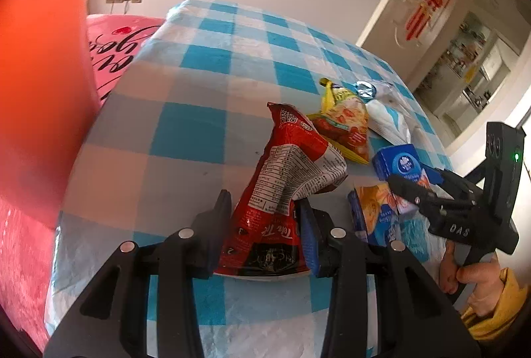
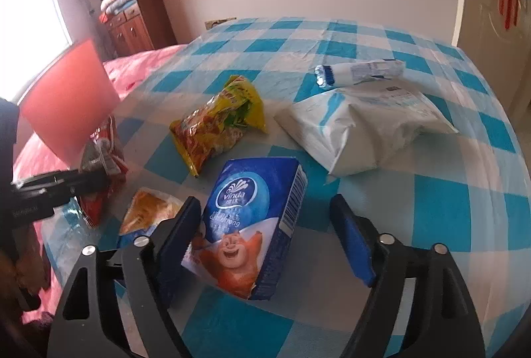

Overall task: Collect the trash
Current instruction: 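Grasp the blue Vinda tissue box with the right tool while the left tool holds the bag, then carry both items over the orange bucket and open both tools to drop them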

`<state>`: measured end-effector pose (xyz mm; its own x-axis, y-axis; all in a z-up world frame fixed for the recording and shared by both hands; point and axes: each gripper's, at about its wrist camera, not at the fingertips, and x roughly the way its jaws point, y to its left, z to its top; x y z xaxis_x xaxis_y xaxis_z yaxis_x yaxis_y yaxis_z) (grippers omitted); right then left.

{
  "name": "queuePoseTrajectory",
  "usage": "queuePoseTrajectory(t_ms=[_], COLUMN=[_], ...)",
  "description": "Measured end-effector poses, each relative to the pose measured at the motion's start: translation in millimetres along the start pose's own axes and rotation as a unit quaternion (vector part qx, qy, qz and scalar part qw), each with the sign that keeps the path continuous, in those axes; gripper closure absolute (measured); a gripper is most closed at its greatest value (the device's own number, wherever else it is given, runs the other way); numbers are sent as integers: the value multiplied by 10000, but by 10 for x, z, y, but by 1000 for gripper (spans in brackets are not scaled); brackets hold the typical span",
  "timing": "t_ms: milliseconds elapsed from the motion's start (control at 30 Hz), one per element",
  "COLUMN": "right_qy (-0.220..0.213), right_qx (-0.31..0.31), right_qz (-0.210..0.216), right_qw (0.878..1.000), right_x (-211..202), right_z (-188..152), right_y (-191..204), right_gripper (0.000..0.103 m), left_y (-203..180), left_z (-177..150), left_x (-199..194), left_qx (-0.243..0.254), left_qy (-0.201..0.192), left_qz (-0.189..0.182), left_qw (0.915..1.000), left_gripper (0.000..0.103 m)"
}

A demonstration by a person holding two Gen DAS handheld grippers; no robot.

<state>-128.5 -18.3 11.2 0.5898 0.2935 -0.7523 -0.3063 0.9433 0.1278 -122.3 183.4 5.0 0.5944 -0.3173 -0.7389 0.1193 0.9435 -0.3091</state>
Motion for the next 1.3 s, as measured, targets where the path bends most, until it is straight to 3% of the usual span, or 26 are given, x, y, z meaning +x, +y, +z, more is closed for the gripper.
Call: queuePoseTrajectory(t_ms=[167,433,633,767,1000,1300], right_qy=[96,148,188,178,283,177], right_qx=[-196,-218,-357,-348,-229,-172], right_qz=[-52,-250,-654,-718,-678,-607], right_qw=[9997,9993,9970,9966,9970,9978], right_x=[43,44,46,9,-31,-237], right_z=[0,-5,-18,-25,-31,115], right_y=[61,83,137,122,110,197], right_gripper=[15,15,29,47,48,48], left_y=[56,65,62,60,31,6], left_z=[20,71,75,89,111,260], left_x=[-1,-12,-47,-59,-117,-393], left_qx=[-139,-126,-108,-107,-127,-144], left_qy=[0,-51,-88,-97,-176,-567], left_qz=[29,37,13,-68,-239,-423], left_qw=[9999,9999,9999,9999,9995,9974], left_gripper=[62,62,62,62,62,62])
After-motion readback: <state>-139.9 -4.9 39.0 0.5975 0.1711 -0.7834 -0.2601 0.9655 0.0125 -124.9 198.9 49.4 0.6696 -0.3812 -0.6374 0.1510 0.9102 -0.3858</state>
